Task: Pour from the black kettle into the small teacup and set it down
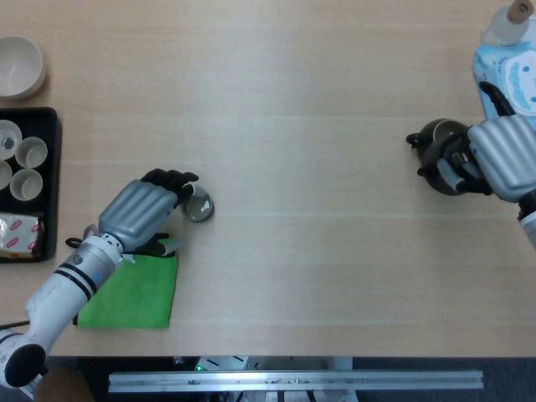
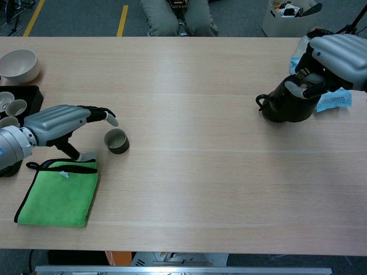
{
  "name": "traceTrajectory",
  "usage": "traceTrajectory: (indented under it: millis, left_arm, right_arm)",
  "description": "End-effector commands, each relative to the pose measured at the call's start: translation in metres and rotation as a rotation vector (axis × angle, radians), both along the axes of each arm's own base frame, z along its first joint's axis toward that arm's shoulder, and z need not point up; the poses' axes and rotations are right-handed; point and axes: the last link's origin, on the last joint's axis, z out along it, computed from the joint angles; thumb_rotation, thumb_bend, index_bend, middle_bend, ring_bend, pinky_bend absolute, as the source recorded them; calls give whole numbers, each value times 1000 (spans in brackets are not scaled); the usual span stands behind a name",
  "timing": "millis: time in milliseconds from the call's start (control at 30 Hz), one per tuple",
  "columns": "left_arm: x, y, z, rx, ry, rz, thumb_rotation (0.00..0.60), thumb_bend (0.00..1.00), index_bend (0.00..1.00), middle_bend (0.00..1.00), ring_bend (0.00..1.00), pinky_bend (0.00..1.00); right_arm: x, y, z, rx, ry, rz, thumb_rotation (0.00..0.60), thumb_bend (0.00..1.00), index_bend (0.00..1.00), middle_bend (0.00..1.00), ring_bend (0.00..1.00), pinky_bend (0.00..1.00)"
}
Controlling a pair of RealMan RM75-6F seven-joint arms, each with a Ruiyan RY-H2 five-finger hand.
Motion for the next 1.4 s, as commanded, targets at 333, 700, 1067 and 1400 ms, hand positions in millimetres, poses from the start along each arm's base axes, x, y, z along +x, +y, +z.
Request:
traceTrajectory:
  millis: [333,700,1067,1400]
  left_arm:
    - [3,21,-30,-11,100,-17,600,265,203,115,120,126]
    - [-2,28,-44,-3,113,21,600,266,254,124,120,126]
    - [-4,31,-53,-1,124,24,600,267,281,141,123,126]
    - [-5,32,-57,-2,133,18,600,282,346,162,132,126]
  right_arm:
    - [0,-2,2,-2,-7,0,494,382,1000,935,852,2]
    - [-1,-2,4,-2,-12,1,495,382,1000,935,852,2]
    - [-2,-3,5,-2,-11,-2,500,381,1000,935,852,2]
    - [-3,-4,5,-2,-12,-2,511,381,1000,935,852,2]
